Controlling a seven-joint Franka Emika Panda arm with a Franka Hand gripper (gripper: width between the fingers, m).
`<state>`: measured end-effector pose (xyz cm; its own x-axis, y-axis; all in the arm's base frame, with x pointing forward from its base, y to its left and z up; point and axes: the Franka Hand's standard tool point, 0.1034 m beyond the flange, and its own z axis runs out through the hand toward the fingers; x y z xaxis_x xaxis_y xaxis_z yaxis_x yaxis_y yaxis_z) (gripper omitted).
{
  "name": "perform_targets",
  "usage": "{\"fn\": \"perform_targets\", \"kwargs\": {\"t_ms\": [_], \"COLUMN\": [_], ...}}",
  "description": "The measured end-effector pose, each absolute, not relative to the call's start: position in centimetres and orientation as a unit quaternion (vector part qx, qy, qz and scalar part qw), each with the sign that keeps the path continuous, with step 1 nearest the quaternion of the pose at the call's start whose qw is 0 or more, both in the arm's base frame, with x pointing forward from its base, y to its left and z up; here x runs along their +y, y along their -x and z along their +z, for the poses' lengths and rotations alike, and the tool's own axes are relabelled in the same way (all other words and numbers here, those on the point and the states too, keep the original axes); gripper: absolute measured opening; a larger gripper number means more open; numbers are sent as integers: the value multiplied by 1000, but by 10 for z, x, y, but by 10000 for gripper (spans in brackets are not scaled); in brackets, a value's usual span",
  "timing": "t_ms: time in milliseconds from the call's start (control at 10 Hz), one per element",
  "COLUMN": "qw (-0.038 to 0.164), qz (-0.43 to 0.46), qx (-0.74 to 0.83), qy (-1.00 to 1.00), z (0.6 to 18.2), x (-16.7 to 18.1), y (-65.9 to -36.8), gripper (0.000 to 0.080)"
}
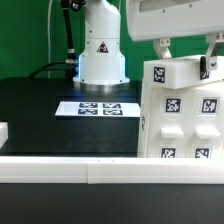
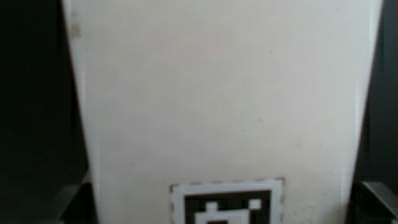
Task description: Assemble cabinet
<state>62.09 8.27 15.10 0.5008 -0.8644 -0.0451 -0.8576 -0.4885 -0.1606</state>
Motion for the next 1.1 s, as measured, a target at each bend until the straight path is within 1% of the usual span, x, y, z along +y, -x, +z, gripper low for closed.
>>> {"fn": "perform_targets", "kwargs": {"t_ms": [700, 1100], "qw": [89, 94], "qz": [9, 29], "qx": [743, 829], "qy": [663, 551], "z": [150, 150], "x": [84, 81], "y": [-620, -621], "gripper": [560, 560]}}
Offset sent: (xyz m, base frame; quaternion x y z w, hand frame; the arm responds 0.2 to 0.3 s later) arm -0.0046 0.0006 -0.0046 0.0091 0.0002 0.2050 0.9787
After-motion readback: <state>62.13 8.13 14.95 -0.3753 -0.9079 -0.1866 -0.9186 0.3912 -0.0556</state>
